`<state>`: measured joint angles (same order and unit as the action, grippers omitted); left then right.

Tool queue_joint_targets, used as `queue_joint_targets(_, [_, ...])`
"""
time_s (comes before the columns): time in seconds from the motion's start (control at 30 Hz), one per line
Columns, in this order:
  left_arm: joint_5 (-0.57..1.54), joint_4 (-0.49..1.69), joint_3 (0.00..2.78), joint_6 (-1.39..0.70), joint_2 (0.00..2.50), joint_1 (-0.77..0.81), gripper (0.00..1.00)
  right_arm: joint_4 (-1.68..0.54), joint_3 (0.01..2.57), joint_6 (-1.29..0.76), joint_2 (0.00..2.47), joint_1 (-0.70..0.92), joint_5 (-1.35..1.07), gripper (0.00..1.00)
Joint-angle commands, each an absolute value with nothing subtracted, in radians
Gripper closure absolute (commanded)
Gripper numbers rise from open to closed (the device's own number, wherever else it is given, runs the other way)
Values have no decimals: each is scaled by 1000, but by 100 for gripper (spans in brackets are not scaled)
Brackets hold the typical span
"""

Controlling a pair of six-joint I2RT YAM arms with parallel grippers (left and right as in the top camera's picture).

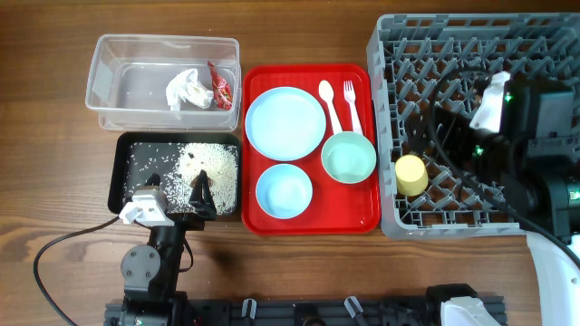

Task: Sort waste into correct bins and load items into the dishwasher rack
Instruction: 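Reach the right gripper to the light-blue bowl on the red tray, then lift the light-blue bowl and place it in the dish rack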

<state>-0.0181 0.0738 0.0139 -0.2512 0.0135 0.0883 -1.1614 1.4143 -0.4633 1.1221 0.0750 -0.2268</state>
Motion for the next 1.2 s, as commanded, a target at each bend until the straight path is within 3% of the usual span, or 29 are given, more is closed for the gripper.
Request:
queue_joint_targets(0.0, [-35,68,6,-242,3,81,0,-1065,1418,-382,1155,151,-517,0])
queue_joint_targets(0.13, [-35,68,6,-242,3,81,0,-1168,1400,-369,1329,572,-198,2])
queue_joint_targets(0.2, [-35,68,6,-242,3,81,0,-1139,1350,-401,1443,680,-161,9])
queue_joint_targets(0.43, [-35,68,6,-242,3,81,0,-971,1250,-358,1739,683,-189,12])
queue_joint_targets(0.57, [-35,68,6,-242,3,81,0,-934,1250,-359,1858,683,-181,52])
queue_joint_targets(0.6, [-35,68,6,-242,3,81,0,-930,1250,-361,1880,683,-181,75])
queue_joint_targets(0.7, [-35,67,6,-242,3,81,0,-931,1250,-369,1889,683,-180,96])
queue_joint_targets(0.87, [-35,68,6,-242,3,81,0,-930,1250,-396,1736,683,-109,96])
queue_joint_targets(1.0, [-35,68,6,-242,3,81,0,-954,1251,-395,1457,683,-33,96])
queue_joint_targets(1.1, [-35,68,6,-242,3,81,0,-1061,1251,-616,1207,613,635,96])
queue_joint_targets(1.17, [-35,68,6,-242,3,81,0,-1069,1251,-636,1157,540,828,96])
